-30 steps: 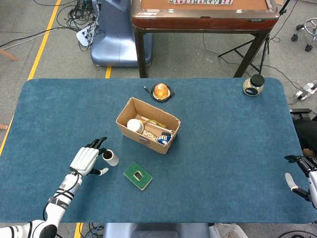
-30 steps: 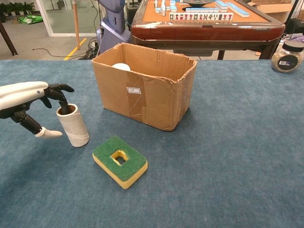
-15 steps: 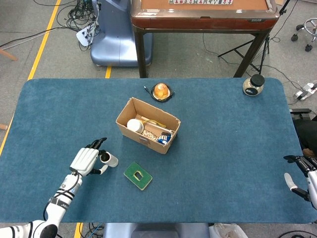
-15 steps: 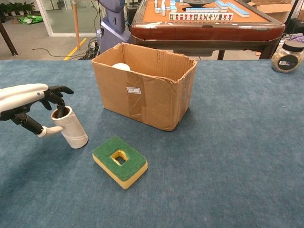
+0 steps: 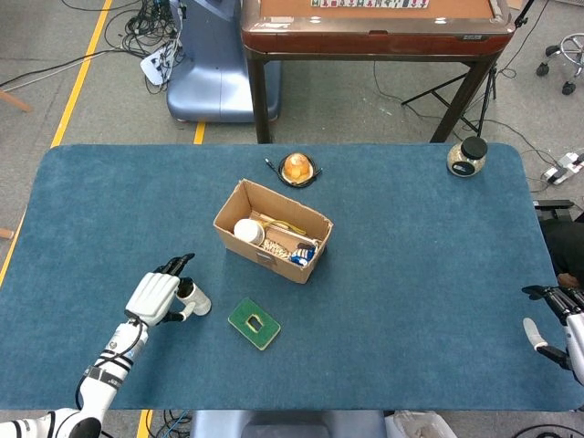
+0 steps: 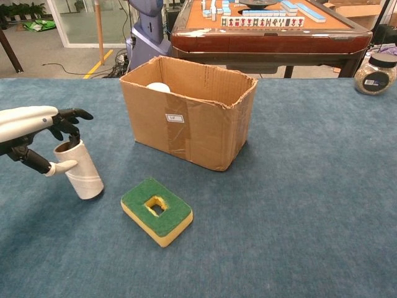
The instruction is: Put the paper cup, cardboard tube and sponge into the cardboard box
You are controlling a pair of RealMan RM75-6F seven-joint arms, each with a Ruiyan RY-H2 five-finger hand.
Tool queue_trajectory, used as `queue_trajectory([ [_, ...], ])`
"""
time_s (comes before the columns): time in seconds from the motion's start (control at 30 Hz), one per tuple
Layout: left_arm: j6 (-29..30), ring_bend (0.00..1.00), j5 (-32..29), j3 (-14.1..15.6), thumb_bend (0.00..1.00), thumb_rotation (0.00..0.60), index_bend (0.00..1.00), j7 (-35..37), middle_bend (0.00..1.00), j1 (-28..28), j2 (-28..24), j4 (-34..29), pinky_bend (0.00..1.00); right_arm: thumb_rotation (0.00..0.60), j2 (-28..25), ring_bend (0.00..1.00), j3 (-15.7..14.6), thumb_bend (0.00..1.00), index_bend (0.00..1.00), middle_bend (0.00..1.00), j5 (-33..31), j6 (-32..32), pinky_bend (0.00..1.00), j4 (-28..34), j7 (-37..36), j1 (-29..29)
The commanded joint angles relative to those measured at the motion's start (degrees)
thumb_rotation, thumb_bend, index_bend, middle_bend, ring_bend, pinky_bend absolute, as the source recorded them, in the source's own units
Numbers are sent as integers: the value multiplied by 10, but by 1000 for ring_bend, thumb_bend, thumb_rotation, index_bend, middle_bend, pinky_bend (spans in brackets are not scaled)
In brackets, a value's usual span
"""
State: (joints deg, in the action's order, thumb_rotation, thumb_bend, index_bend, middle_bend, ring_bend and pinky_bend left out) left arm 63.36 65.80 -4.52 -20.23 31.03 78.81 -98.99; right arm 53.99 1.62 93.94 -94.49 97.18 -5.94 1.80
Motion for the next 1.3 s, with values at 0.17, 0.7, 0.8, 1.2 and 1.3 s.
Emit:
queue_trajectory([
  [0.17,35,77,11,-5,385,600,609,-21,63,-12,-35,-45,219,600,1,335,0,383,343,415,1,1,371,0,3,0],
  [0.7,93,77,20,-59,385,600,613,-27,76,-17,-111,-132,219,600,3,335,-1,383,343,415,0,11,370,3,13,-4],
  [0.8,96,77,17,-74,385,600,613,-30,77,-12,-122,-146,219,600,4,335,-2,383,343,415,1,13,370,3,16,-5],
  [1.2,85,77,5,-117,382,600,619,-26,94,25,-126,-174,219,600,5,335,-4,383,343,415,4,18,371,4,23,-8],
  [1.3,69,78,-22,-129,382,600,619,-24,97,40,-121,-169,219,600,5,335,-4,383,343,415,3,19,371,4,23,-8],
])
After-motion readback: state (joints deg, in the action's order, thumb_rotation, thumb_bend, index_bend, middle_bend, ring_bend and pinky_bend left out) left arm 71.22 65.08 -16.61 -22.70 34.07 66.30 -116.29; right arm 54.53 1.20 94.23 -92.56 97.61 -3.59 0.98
